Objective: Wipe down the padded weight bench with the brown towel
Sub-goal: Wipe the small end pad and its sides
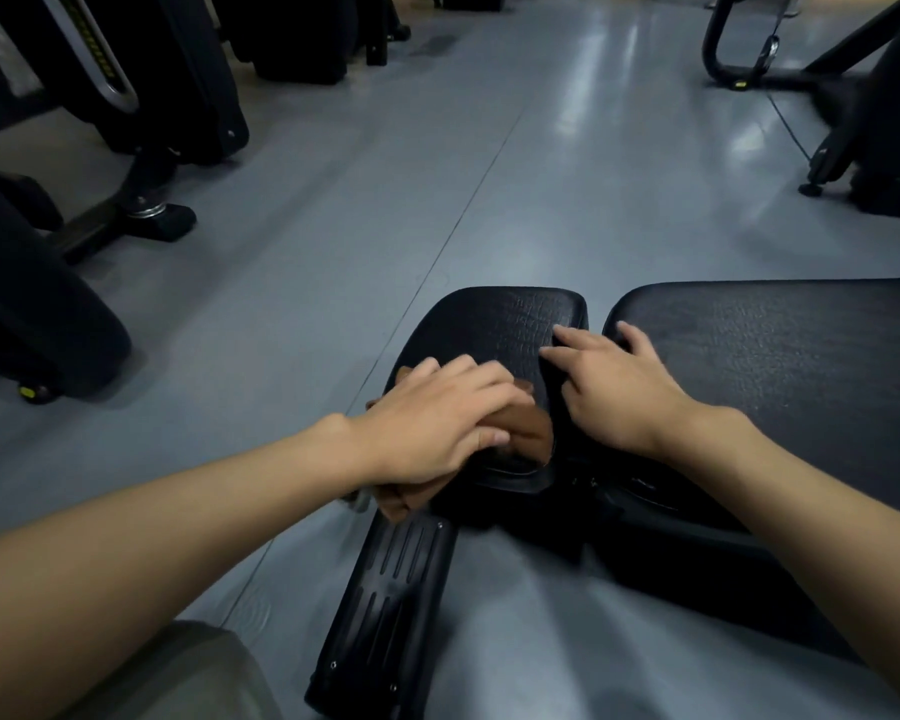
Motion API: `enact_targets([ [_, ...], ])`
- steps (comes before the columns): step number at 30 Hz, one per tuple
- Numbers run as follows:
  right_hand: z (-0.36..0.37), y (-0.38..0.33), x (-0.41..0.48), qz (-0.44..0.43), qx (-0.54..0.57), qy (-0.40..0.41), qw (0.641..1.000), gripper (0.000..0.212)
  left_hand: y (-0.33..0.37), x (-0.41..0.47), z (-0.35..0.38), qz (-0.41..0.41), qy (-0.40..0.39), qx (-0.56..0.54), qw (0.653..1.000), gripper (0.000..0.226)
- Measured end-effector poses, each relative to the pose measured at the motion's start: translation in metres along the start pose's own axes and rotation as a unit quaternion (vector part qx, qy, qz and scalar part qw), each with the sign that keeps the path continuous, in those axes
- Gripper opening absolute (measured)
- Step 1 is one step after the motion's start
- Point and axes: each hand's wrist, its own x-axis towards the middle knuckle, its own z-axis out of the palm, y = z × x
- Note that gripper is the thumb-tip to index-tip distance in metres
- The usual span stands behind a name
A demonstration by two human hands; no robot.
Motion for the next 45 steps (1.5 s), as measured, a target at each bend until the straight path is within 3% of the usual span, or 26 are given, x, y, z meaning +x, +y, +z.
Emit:
enact_targets([
  [8, 0.004, 0.002, 0.003, 0.004, 0.104, 0.015, 0.994, 0.058, -0.029, 0.054, -0.004, -0.12, -0.001, -0.04, 0.992, 0.036],
  [13, 0.0, 0.002, 0.008, 0.006, 0.049, 0.006, 0.999, 0.048, -0.033, 0.036, -0.001, -0.088, -0.02, -0.079, 0.993, 0.042],
  [16, 0.003, -0.002, 0.016, 0.017, 0.01, 0.027, 0.999, 0.035, -0.039, 0.047, -0.003, -0.132, -0.046, -0.081, 0.987, 0.061],
  [24, 0.009, -0.003, 0.016, 0.033, 0.007, 0.033, 0.999, 0.056, -0.053, 0.093, -0.004, -0.18, -0.002, -0.057, 0.982, 0.035],
  [29, 0.013, -0.001, 0.017, 0.034, -0.016, 0.006, 0.999, 0.06, -0.06, 0.08, -0.007, -0.141, -0.035, -0.072, 0.987, 0.034],
  [39, 0.017, 0.0, 0.019, 0.024, -0.039, 0.0, 0.999, 0.064, -0.078, 0.137, -0.006, -0.274, -0.002, -0.04, 0.961, 0.03],
  [45, 0.018, 0.002, 0.02, 0.022, -0.041, -0.002, 0.999, 0.065, -0.079, 0.098, -0.007, -0.228, -0.038, -0.089, 0.969, 0.021],
])
